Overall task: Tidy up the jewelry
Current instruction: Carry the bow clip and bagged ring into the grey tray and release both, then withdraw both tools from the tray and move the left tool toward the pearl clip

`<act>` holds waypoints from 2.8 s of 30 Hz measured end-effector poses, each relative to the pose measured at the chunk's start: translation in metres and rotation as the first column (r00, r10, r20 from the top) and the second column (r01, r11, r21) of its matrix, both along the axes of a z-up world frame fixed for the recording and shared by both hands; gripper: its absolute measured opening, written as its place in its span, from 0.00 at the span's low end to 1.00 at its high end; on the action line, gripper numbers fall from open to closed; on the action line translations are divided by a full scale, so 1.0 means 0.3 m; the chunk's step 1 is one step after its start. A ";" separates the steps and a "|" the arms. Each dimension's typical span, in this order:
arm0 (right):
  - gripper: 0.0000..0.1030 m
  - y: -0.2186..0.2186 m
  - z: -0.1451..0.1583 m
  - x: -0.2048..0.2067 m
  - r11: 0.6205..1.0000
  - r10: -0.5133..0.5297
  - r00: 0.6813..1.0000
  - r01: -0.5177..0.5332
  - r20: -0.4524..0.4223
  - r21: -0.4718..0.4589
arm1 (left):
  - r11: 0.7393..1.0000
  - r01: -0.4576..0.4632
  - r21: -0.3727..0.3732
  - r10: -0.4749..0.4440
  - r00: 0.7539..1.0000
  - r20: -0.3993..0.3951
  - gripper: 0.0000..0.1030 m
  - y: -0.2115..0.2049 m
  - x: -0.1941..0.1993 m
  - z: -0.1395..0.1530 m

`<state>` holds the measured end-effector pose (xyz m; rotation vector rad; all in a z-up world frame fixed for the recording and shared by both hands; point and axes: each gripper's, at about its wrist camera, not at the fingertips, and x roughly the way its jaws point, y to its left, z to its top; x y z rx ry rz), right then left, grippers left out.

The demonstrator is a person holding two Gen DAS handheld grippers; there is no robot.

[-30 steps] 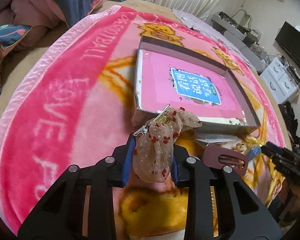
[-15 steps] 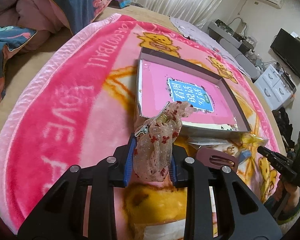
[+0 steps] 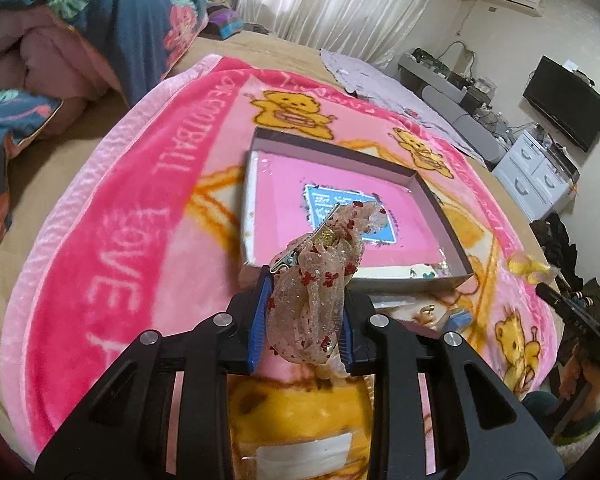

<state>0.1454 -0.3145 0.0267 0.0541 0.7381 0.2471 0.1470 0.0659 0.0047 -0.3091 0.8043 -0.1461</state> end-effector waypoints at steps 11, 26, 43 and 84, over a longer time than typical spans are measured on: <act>0.09 0.081 0.061 0.096 0.998 0.050 0.997 -0.051 0.052 0.023 | 1.000 0.016 0.025 -0.016 1.000 0.018 0.20 -0.068 0.133 0.028; 0.09 0.220 -0.031 0.344 0.998 0.054 0.999 -0.054 0.001 0.016 | 0.991 -0.038 0.127 0.043 0.998 -0.043 0.20 -0.078 0.340 -0.103; 0.09 0.239 -0.180 0.433 0.997 0.000 0.998 -0.005 -0.062 -0.079 | 0.987 -0.058 0.147 0.071 0.994 -0.084 0.37 -0.041 0.337 -0.155; 0.82 0.128 0.021 0.113 1.000 -0.005 0.997 0.004 0.081 0.007 | 0.983 -0.080 0.168 0.065 0.993 0.096 0.91 -0.052 0.092 0.130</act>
